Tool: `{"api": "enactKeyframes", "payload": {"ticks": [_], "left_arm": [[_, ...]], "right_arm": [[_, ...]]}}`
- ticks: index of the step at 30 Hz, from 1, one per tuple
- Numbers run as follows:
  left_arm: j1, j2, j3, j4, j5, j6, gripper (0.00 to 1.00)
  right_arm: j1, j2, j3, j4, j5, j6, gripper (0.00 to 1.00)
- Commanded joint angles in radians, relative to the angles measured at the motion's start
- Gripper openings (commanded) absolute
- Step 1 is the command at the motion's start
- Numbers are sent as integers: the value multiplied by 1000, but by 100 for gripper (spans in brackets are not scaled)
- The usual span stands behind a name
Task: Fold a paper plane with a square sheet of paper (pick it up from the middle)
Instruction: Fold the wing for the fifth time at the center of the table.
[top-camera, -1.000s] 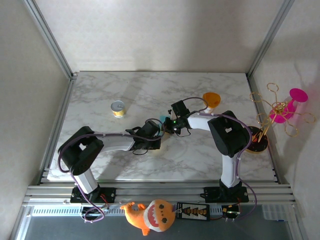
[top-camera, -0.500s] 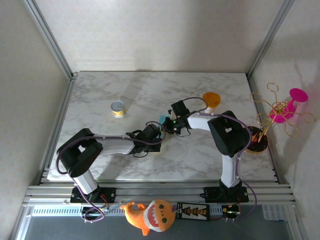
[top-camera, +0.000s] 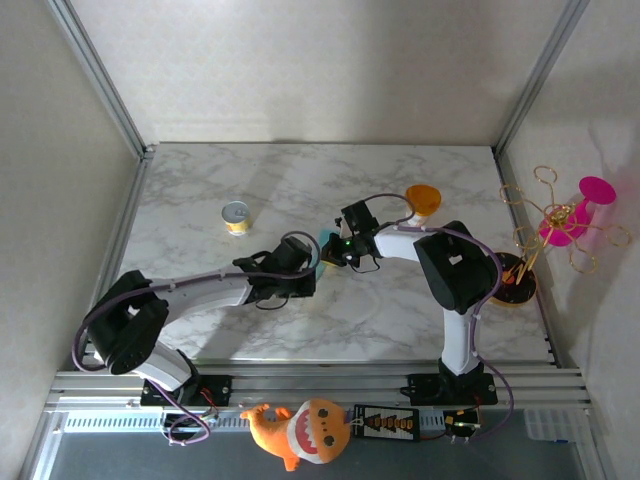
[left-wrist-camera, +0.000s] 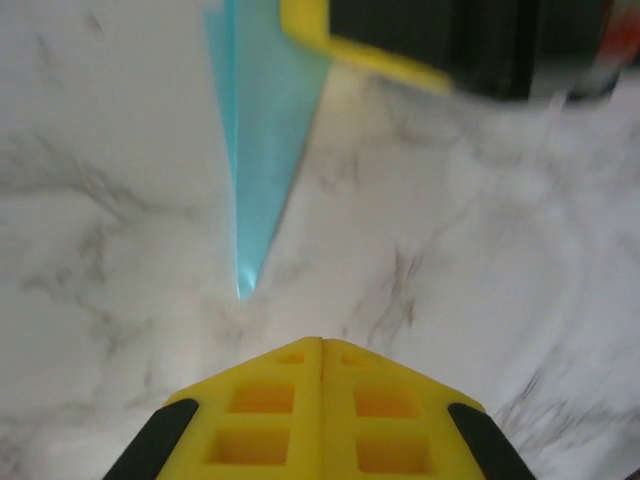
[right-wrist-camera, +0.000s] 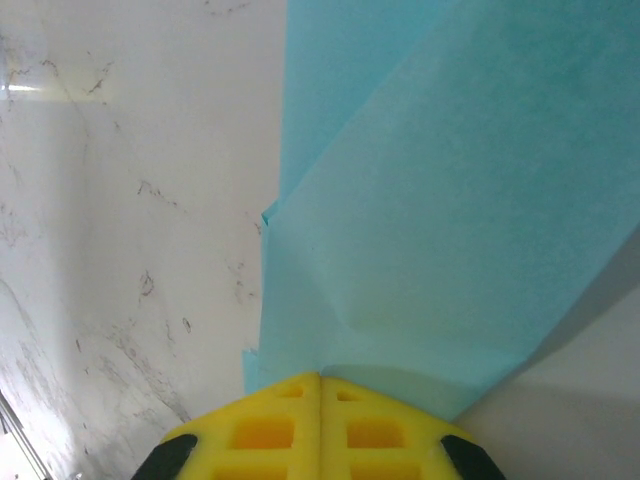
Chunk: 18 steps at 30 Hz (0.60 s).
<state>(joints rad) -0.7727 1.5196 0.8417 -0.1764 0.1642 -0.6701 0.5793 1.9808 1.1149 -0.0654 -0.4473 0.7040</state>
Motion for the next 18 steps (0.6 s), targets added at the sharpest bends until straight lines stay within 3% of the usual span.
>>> {"api": "enactKeyframes", "payload": {"ticks": [1, 6, 18], "left_arm": [[31, 8, -2, 64, -27, -60, 0], [39, 64, -22, 154, 15, -102, 0], [55, 194, -4, 190, -12, -96, 0]], "right_arm": [[24, 43, -68, -103, 93, 29, 4], [51, 18, -90, -67, 43, 72, 4], [56, -10, -73, -68, 24, 62, 4]]}}
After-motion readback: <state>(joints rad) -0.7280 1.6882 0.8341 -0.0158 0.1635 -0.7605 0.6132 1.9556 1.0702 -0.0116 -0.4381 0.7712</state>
